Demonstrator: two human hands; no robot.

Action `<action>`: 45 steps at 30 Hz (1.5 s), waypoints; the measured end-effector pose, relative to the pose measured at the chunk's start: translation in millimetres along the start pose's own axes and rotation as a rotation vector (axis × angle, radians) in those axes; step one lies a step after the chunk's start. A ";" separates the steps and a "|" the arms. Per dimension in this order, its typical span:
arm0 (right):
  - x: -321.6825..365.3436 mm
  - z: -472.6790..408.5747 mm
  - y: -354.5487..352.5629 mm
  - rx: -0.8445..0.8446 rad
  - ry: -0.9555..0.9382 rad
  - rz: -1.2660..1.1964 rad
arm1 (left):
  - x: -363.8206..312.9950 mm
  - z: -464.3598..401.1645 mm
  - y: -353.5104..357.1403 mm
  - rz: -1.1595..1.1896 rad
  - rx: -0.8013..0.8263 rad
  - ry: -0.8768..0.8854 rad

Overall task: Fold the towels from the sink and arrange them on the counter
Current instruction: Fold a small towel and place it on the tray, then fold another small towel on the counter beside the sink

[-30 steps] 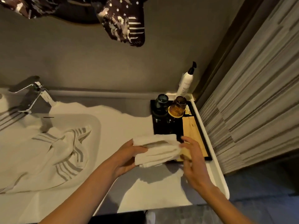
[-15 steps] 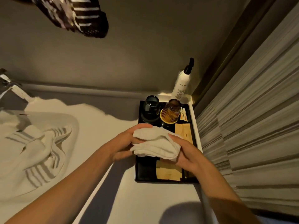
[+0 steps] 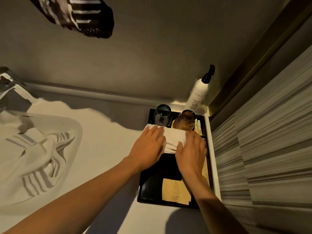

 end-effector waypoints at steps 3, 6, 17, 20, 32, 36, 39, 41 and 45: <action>-5.1 11.7 15.8 0.118 -0.292 0.082 | -8.2 11.6 17.1 0.019 0.175 0.071; -8.0 14.9 27.3 0.255 -0.298 0.149 | -10.6 16.3 27.7 0.002 0.284 0.040; 50.6 24.7 -9.6 0.117 -0.376 -0.119 | 6.2 64.0 -33.7 0.217 -0.026 0.060; 120.2 48.8 -9.5 0.180 -0.411 -0.314 | 33.6 120.0 -60.8 0.280 -0.159 -0.096; 318.6 159.5 119.2 0.812 -0.401 -0.206 | 218.9 354.2 -28.4 0.389 0.135 -0.902; 360.9 181.4 165.8 0.869 -0.232 -0.278 | 271.9 378.8 -20.7 0.194 0.012 -0.956; 380.2 194.8 192.0 0.877 -0.167 -0.297 | 309.8 385.4 -11.4 0.057 0.082 -1.042; 388.7 199.8 207.4 0.864 -0.139 -0.326 | 336.5 385.8 2.1 0.058 0.162 -1.075; 395.1 204.0 234.7 0.876 -0.070 -0.339 | 365.0 375.8 25.9 0.045 0.198 -0.959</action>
Point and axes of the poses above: each hand's wrist, its own z-axis away from the middle knuckle, its own y-axis out of the palm, x = y × z, the point moved 1 cm from there along -z, towards the middle knuckle, and after that the axes turned 7 degrees about y, right-handed, at the moved point
